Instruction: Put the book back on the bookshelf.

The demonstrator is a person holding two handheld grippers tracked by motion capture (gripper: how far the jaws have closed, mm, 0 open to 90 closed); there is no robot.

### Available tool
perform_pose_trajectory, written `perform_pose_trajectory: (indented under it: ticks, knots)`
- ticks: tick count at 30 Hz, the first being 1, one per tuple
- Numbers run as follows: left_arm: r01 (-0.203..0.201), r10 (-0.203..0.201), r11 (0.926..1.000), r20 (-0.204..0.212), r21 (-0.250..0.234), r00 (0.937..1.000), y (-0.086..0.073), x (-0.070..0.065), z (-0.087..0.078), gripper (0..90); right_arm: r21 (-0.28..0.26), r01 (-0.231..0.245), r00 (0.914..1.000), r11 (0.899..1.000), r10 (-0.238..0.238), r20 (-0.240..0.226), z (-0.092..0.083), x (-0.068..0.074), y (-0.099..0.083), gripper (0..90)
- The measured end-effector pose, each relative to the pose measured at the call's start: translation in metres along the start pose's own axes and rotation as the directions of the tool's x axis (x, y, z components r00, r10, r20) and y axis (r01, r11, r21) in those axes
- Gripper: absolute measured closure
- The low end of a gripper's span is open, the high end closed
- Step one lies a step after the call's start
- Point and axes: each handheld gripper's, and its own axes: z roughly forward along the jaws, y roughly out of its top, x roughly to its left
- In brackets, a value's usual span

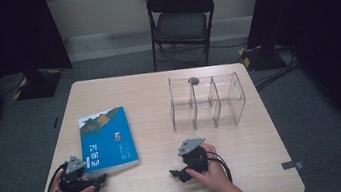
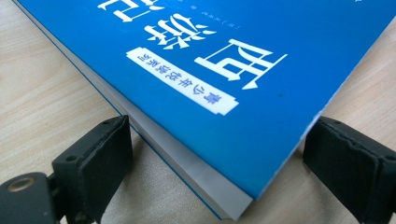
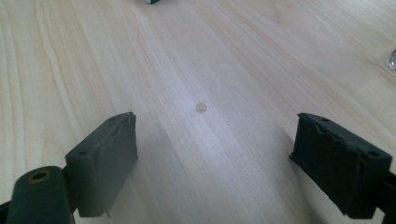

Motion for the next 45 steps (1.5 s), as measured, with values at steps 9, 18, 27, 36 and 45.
perform_pose_trajectory:
  ticks: [9, 18, 27, 36, 45]
  knots:
    - [0.001, -0.001, 0.9996, 0.008, 0.028, 1.0000, 0.004, 0.001, -0.001, 9.6, 0.001, -0.001, 1.0000, 1.000, 0.001, 0.000, 0.000, 0.000, 0.000, 12.8]
    - [-0.006, 0.005, 0.9991, 0.013, 0.041, 0.9999, 0.006, 0.002, -0.002, 11.0, 0.001, -0.002, 1.0000, 1.000, 0.002, 0.001, 0.000, 0.000, 0.000, 12.7]
    - [-0.022, 0.022, 0.9979, -0.005, 0.061, 0.9997, 0.009, 0.000, -0.003, 12.0, 0.002, -0.002, 1.0000, 1.000, 0.002, 0.002, 0.000, 0.000, 0.000, 12.6]
    - [-0.018, 0.018, 0.9995, -0.004, 0.026, 0.9998, 0.011, 0.000, -0.009, 14.5, 0.001, -0.003, 1.0000, 1.000, 0.003, 0.002, 0.000, 0.000, 0.000, 12.7]
    - [0.020, -0.019, 0.9993, 0.045, -0.032, 0.9988, 0.012, 0.002, -0.015, 24.4, 0.001, -0.003, 1.0000, 1.000, 0.003, 0.002, 0.000, 0.000, 0.000, 12.6]
